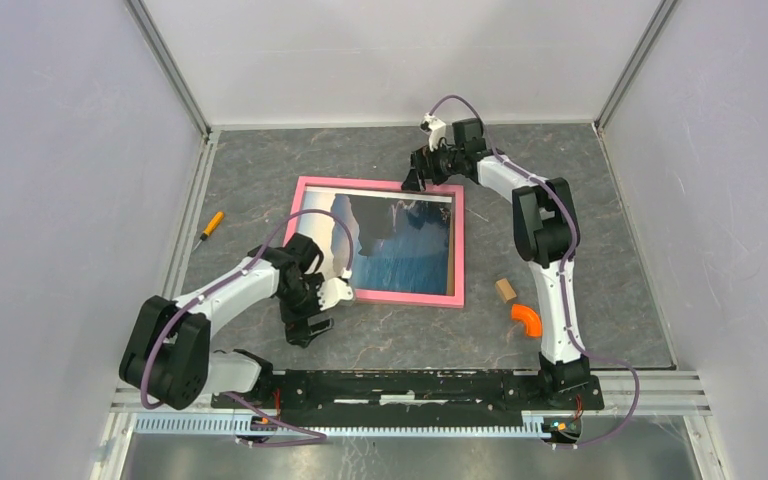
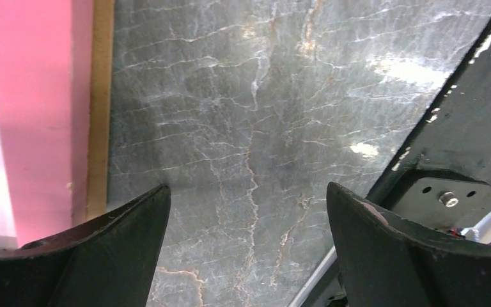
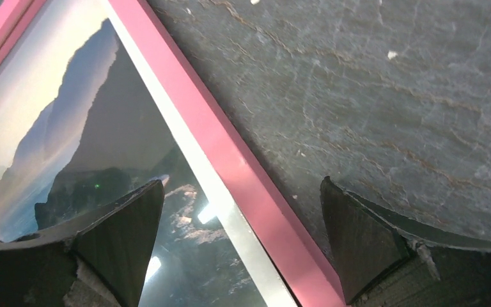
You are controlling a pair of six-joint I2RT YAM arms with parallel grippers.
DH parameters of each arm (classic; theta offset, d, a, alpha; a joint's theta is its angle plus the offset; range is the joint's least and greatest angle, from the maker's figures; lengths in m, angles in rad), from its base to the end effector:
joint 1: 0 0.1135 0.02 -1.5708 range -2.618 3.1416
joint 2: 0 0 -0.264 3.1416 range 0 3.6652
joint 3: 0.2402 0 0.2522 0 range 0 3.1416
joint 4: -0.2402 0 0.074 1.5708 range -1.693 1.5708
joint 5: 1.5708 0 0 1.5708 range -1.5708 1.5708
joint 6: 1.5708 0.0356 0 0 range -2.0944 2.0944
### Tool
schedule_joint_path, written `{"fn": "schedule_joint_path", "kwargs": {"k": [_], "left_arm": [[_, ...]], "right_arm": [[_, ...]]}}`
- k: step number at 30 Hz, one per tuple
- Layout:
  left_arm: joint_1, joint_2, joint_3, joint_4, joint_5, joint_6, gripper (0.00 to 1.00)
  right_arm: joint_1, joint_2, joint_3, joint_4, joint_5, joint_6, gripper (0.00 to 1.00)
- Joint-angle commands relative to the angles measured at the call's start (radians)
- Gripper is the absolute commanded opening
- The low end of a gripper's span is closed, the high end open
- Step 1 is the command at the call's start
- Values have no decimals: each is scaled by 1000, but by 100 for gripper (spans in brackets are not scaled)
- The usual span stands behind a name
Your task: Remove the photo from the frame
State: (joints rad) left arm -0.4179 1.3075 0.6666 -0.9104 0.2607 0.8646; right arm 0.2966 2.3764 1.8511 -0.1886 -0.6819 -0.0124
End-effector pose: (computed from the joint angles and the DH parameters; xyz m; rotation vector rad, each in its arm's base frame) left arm 0.1659 -0.0837 0.1617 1.8224 2.4347 -0.3822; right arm 0.4996 0.1761 0.1589 -0.6991 2.1444 0.9260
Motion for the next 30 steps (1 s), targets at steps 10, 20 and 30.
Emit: {"fn": "schedule_joint_path", "kwargs": {"k": [10, 20, 30], "left_arm": [[63, 83, -3, 233, -64, 32, 100], [219, 218, 147, 315, -9, 62, 100], [280, 471, 419, 318, 64, 79, 100]], "right_arm": [[-91, 18, -149, -58, -199, -8, 96], [-118, -200, -570, -89, -291, -74, 94], [-111, -357, -807, -235, -235, -206, 93]]}}
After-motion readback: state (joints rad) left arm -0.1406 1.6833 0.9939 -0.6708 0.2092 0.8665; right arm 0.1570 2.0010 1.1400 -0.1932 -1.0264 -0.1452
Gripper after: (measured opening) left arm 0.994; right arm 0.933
